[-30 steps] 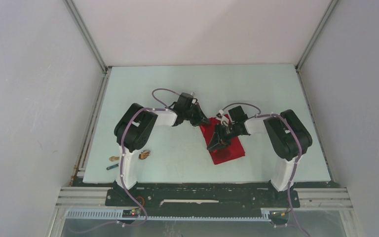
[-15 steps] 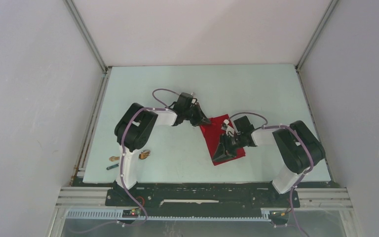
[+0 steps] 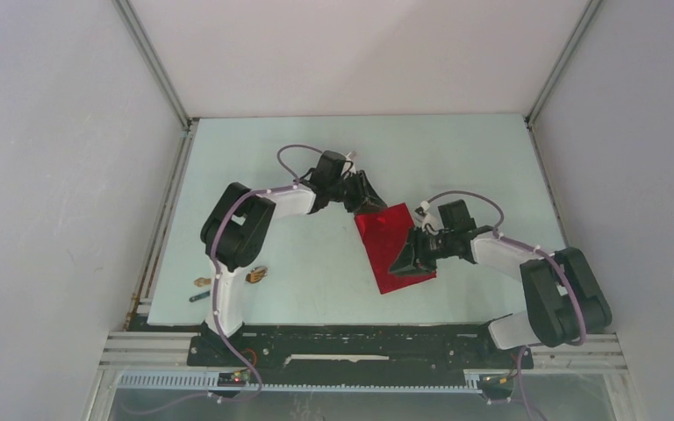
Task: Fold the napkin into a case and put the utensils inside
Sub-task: Smooth out the 2/3-rectangle-folded napkin at the center of the board, then move the right arm to the center of the board with the 2/3-rectangle-folded napkin, then pick up the 2/3-rectangle-folded napkin from the center of the board, then fold the 2/3-rectangle-folded napkin at the center of the board.
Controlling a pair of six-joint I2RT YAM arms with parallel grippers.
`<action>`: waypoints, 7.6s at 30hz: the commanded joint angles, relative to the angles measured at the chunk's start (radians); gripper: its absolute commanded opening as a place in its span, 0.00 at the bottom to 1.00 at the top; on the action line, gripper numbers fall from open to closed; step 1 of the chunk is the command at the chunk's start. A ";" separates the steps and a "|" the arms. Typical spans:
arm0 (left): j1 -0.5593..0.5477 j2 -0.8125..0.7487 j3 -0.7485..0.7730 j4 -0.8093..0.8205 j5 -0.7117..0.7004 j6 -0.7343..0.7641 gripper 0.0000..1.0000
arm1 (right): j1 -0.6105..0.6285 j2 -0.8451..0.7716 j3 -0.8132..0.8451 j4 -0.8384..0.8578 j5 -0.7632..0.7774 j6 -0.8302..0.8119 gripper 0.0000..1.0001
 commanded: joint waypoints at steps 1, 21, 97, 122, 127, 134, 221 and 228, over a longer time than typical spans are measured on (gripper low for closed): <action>0.002 -0.106 0.014 -0.004 0.060 0.025 0.37 | -0.060 0.019 0.031 0.007 -0.016 -0.025 0.43; 0.023 0.137 0.095 -0.017 -0.040 -0.001 0.11 | -0.069 0.057 0.041 -0.039 0.084 -0.071 0.45; -0.783 0.141 0.605 -1.047 -0.842 0.095 0.62 | -0.578 -0.473 -0.026 -0.366 0.728 0.185 0.72; -0.754 0.073 0.518 -1.014 -0.908 0.111 0.00 | -0.616 -0.300 -0.168 -0.057 0.109 0.011 0.78; -0.718 -0.092 0.357 -0.886 -0.848 0.097 0.00 | -0.558 -0.245 -0.166 0.007 0.009 -0.012 1.00; -0.699 -0.149 0.326 -0.862 -0.814 0.102 0.00 | -0.425 -0.159 -0.187 0.133 0.001 0.085 0.99; -0.581 -0.571 -0.644 0.137 -0.537 -0.020 0.00 | 0.192 0.288 0.569 -0.309 0.798 0.042 0.00; -0.555 -0.594 -0.787 0.263 -0.527 -0.063 0.00 | 0.302 0.400 0.740 -0.423 0.932 0.041 0.00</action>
